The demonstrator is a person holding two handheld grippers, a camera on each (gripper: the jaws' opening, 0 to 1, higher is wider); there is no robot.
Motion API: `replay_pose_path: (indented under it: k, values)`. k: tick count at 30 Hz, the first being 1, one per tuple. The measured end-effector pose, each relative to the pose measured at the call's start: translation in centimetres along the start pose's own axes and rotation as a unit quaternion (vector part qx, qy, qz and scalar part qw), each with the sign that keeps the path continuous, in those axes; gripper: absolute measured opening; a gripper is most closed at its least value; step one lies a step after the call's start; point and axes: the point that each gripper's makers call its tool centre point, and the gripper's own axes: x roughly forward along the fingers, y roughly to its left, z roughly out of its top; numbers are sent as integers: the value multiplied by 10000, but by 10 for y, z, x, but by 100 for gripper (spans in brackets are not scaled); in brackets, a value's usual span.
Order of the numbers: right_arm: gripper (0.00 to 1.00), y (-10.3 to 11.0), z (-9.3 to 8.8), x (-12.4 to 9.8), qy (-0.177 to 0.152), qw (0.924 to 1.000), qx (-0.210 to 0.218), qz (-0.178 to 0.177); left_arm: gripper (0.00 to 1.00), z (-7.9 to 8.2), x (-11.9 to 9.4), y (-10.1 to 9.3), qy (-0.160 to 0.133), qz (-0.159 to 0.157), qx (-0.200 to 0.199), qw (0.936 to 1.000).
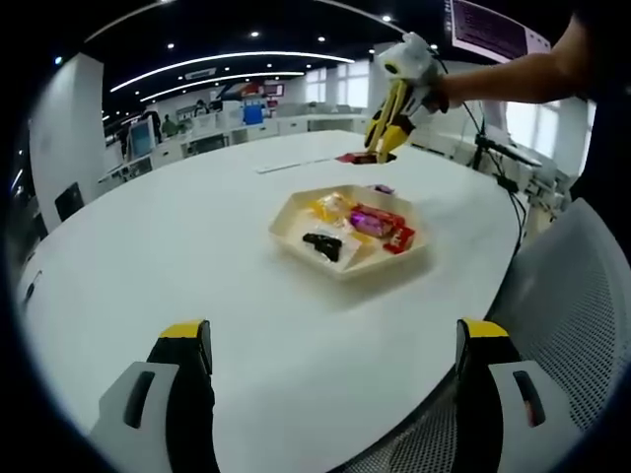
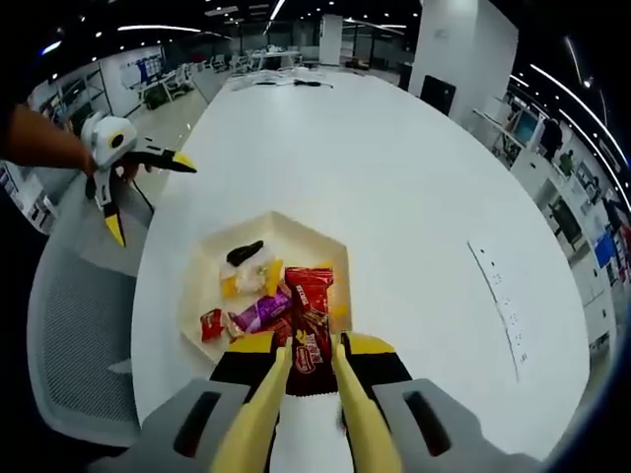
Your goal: Place the target food into the container with the food tongs after gripping and lifting it, then release it inside without dropping or visibly crushing the food.
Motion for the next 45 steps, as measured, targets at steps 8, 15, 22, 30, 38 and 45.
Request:
replay_pose_path:
  k: [8, 15, 22, 30, 38, 45]
  values:
    - [24, -1, 18, 12, -41, 9999, -112, 46, 99, 0, 0, 1, 2, 33, -26, 10000]
    - [24, 2, 37, 17, -103, 9997, -201, 112, 99, 1, -1, 0, 12, 31, -29, 10000]
    - [24, 1, 57, 20, -186, 9993, -292, 137, 99, 0, 0, 1, 18, 29, -32, 10000]
    - [24, 2, 62, 20, -184, 9990, -374, 132, 99, 0, 0, 1, 14, 32, -29, 10000]
    - [24, 4, 59, 25, -148, 9993, -315, 166, 99, 1, -1, 2, -15, 51, -49, 10000]
    - [28, 6, 66, 24, -283, 9987, -370, 224, 99, 1, -1, 1, -3, 20, -36, 10000]
